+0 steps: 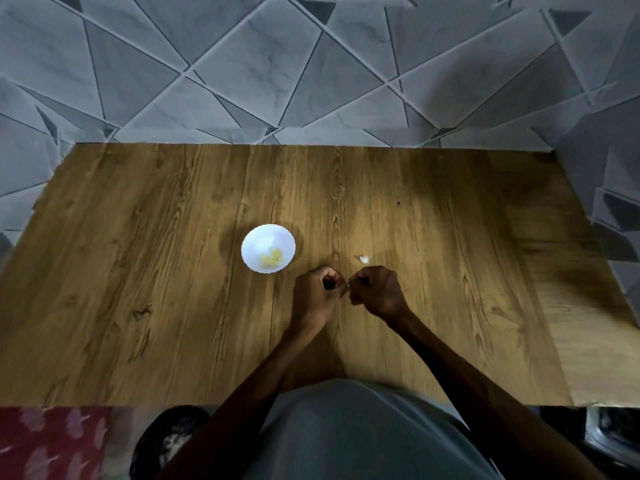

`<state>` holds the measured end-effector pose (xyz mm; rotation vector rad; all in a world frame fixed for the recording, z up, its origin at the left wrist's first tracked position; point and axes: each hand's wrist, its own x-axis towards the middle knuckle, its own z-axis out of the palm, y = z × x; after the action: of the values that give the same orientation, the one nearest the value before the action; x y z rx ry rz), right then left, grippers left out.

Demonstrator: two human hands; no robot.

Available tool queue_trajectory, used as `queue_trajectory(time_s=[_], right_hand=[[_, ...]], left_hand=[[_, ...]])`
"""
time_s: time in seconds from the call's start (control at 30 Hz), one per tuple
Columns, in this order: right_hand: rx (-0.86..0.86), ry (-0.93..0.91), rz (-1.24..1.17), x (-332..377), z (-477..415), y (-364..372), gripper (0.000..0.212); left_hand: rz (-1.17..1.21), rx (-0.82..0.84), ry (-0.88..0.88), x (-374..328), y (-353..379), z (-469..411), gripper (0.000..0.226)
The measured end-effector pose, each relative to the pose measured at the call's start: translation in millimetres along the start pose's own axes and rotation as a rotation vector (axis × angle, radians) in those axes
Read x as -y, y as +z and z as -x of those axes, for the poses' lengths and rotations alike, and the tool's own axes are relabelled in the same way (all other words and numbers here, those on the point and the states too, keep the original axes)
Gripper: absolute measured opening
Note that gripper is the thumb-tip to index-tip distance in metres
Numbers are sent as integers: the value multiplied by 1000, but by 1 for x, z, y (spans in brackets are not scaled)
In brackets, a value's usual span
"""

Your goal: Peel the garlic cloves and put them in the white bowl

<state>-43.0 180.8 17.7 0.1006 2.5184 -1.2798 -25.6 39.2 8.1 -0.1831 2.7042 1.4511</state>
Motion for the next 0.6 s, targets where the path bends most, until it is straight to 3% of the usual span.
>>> queue_trajectory(time_s=[0.4, 0.6], right_hand=[[-45, 24, 86, 6, 0, 1, 24], [150, 252, -420, -1, -4, -14, 14]], left_hand=[[-30, -19, 73, 1, 6, 0, 6], [182, 8, -168, 12, 0, -10, 4]])
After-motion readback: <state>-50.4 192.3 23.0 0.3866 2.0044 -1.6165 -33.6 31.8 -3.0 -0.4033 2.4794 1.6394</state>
